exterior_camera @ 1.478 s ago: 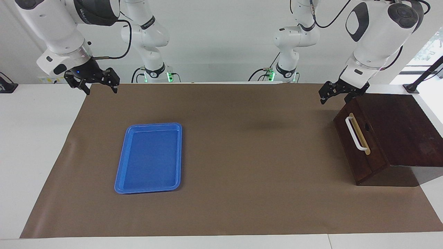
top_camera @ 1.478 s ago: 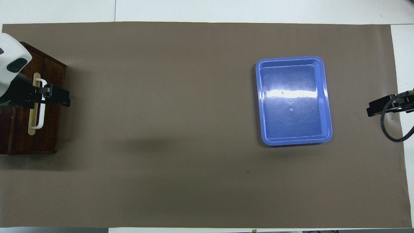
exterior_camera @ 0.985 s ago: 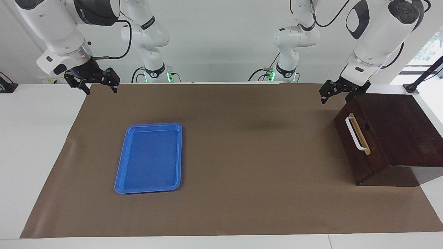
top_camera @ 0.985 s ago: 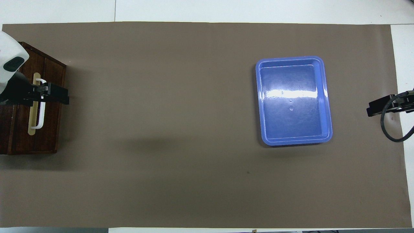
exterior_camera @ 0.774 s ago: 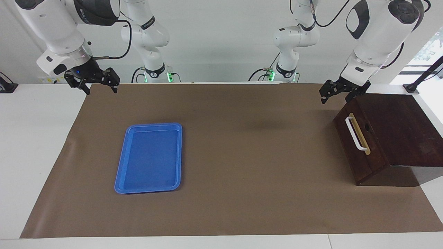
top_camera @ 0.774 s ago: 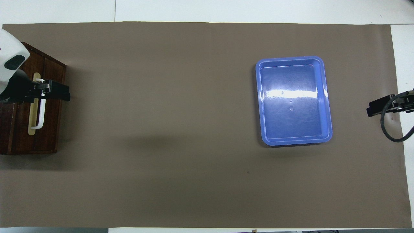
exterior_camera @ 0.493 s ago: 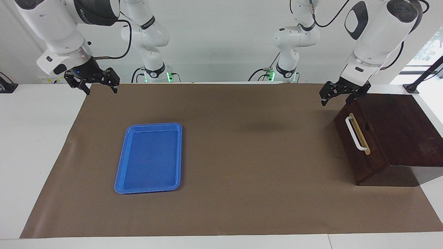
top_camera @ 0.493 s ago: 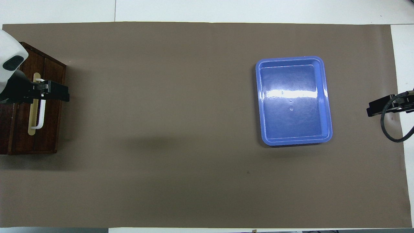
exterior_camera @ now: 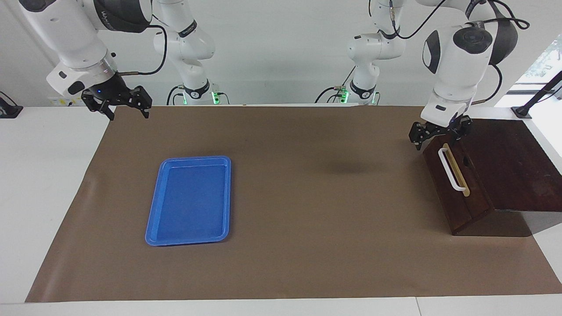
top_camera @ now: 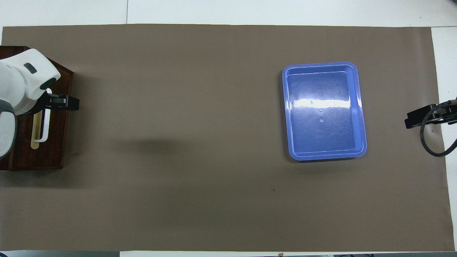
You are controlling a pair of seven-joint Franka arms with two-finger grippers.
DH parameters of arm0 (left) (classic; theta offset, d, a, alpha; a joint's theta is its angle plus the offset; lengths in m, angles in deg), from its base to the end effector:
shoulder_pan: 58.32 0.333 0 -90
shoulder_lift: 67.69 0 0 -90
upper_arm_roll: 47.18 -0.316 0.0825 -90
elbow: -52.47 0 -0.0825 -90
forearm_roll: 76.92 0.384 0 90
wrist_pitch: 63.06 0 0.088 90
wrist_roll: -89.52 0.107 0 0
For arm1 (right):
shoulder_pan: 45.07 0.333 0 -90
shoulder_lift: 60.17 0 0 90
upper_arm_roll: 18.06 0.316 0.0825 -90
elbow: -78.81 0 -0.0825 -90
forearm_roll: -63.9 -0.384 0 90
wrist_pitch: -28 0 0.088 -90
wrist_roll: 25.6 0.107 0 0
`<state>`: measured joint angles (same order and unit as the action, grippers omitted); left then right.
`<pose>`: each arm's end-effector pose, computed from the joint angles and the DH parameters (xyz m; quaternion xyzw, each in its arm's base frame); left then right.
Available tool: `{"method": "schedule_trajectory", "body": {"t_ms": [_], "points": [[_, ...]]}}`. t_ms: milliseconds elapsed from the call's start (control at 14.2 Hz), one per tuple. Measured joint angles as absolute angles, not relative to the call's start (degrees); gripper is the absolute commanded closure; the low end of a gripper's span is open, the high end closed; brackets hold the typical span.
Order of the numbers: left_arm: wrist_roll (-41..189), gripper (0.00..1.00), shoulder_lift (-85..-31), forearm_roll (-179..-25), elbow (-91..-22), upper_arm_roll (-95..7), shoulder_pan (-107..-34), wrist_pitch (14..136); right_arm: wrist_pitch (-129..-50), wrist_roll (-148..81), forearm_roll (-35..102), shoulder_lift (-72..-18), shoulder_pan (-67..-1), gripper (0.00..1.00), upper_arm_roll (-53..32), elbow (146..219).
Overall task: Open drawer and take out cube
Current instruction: 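Grip the white handle with the left gripper and pull the drawer open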
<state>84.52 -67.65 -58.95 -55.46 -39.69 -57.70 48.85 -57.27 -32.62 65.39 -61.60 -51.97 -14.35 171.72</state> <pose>0.5679 -0.0478 0.5113 -0.9862 0.0694 -0.0490 0.1425 0.5355 -0.0324 0.6076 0.9979 0.0329 -0.0552 0.0089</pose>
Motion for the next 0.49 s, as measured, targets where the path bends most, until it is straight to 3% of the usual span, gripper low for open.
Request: {"method": "schedule_trajectory", "body": {"t_ms": [211,493], "points": [[84.49,0.00,-64.00,-53.90,-59.81,-40.03,-55.10,58.74,-57.27,-32.62,65.39,-61.60,-51.97,0.00,-14.34,171.72],[84.53,0.00,-59.79,-49.78,-60.27,-40.14,-52.51,65.24,-57.27,-32.62,65.39,-61.60,-51.97,0.00,-14.30,171.72]]}}
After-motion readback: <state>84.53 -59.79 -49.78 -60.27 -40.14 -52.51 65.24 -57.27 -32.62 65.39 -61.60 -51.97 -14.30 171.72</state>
